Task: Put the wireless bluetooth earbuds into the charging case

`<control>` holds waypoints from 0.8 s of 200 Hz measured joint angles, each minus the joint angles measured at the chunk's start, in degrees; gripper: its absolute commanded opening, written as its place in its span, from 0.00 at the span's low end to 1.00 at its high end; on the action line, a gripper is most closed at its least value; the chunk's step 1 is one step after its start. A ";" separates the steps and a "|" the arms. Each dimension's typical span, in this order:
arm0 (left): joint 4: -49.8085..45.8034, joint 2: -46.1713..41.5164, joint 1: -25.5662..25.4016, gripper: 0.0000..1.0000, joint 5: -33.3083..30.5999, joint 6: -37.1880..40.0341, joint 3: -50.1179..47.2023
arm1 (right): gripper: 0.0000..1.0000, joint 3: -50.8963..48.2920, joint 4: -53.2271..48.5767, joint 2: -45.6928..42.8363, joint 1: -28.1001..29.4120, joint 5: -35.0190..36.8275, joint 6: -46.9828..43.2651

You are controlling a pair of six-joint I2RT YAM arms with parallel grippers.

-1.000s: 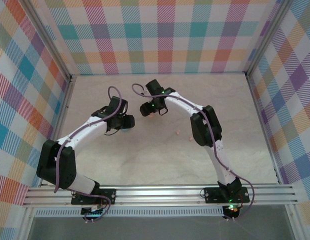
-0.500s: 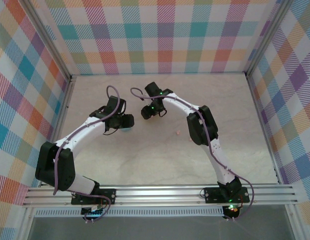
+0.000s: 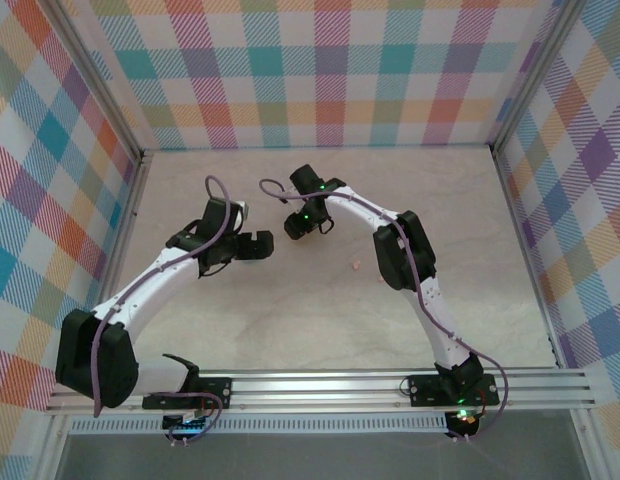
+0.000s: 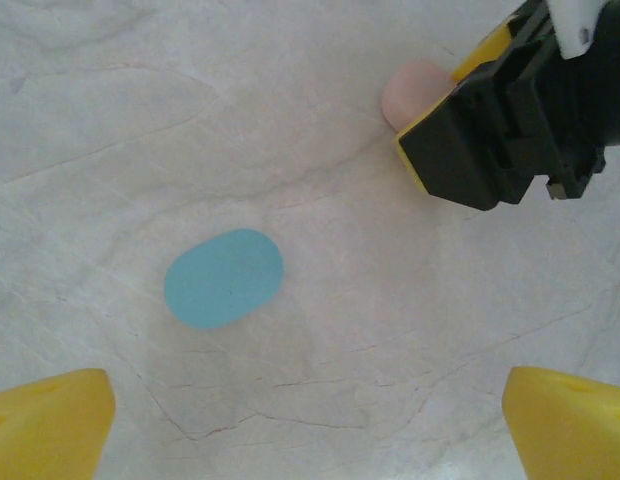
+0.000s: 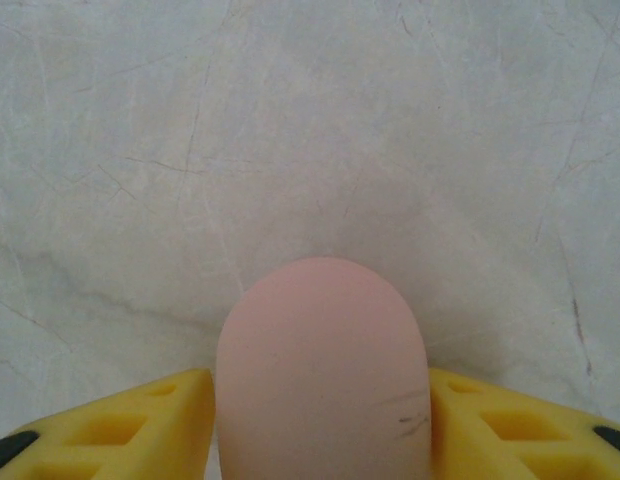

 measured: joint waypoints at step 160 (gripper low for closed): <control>27.74 -24.87 3.91 0.96 21.44 11.26 -22.08 | 0.32 -21.46 2.82 -21.84 0.00 -7.72 -12.20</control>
